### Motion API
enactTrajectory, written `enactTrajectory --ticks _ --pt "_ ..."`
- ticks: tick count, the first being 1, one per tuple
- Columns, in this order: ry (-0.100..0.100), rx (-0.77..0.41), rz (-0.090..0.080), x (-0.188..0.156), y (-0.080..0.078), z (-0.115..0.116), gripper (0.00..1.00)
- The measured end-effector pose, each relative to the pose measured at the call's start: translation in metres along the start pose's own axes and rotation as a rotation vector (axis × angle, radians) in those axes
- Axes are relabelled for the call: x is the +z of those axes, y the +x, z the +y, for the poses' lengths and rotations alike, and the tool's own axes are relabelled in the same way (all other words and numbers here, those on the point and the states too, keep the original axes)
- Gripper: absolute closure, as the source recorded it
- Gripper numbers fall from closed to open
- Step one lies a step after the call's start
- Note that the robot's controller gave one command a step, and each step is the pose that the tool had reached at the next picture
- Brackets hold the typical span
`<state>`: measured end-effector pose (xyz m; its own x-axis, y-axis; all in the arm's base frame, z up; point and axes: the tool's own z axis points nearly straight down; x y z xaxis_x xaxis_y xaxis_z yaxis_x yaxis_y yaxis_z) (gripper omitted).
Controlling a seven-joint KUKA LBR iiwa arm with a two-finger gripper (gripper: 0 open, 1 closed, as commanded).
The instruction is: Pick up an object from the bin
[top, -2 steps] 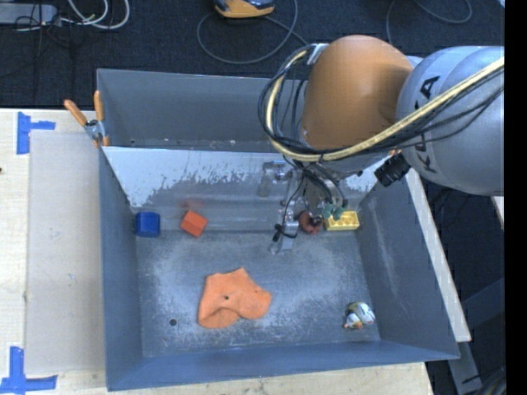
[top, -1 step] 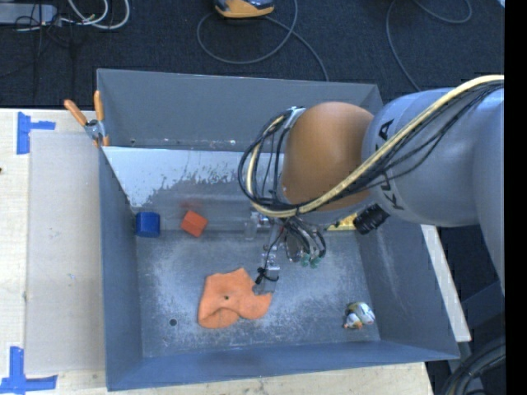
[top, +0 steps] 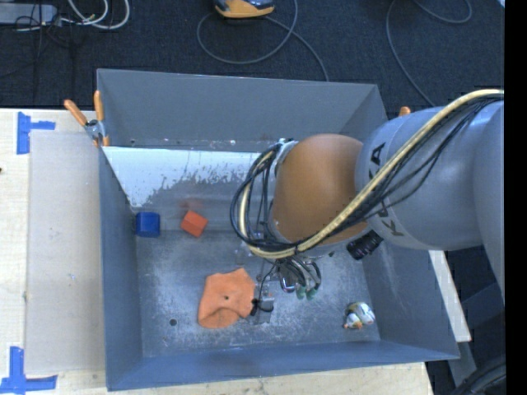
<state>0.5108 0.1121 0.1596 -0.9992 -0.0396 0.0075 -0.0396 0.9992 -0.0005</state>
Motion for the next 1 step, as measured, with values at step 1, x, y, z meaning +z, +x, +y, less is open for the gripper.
enactTrajectory --ticks 1 --pt "0.0 0.092 0.0 0.0201 0.0027 -0.0168 0.0"
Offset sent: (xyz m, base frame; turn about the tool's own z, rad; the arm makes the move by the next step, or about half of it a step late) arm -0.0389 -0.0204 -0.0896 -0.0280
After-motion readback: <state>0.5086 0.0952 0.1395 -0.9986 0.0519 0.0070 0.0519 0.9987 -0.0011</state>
